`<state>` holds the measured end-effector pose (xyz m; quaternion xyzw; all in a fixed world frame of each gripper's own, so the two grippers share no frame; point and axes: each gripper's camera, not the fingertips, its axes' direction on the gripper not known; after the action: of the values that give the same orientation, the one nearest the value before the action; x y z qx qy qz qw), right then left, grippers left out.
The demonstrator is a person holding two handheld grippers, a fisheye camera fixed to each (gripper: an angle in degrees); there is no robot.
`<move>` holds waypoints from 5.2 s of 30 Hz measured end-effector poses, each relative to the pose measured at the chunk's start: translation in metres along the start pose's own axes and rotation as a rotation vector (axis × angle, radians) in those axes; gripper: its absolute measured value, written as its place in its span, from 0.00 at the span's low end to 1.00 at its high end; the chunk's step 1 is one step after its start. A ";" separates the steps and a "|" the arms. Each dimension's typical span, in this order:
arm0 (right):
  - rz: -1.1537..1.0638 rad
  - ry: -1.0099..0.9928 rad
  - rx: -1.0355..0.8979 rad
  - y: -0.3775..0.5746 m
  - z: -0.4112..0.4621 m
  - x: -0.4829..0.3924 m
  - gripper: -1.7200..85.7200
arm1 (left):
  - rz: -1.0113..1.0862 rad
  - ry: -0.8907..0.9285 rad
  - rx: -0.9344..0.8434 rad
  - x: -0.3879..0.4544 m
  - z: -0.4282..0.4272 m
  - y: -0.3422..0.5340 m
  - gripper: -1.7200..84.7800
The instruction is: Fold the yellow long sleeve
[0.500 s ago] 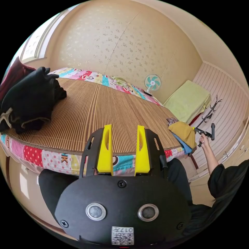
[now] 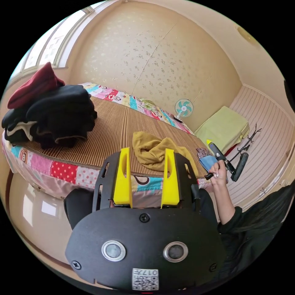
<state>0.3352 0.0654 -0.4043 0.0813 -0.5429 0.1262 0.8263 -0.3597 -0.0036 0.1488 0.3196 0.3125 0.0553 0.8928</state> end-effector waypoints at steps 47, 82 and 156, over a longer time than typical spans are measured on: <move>-0.053 -0.199 -0.422 -0.021 0.084 0.167 0.12 | 0.120 0.077 -0.448 0.016 0.013 0.023 0.14; 0.031 0.173 -1.101 0.051 0.404 0.051 0.10 | -0.013 -0.226 -0.730 0.117 0.343 -0.107 0.16; 0.667 0.062 -0.456 -0.043 0.059 0.206 0.06 | 0.017 0.089 -0.613 0.097 0.148 -0.002 0.01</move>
<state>0.3745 0.0330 -0.1914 -0.2884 -0.5282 0.2660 0.7531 -0.1947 -0.0550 0.1856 0.0352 0.3171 0.1684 0.9327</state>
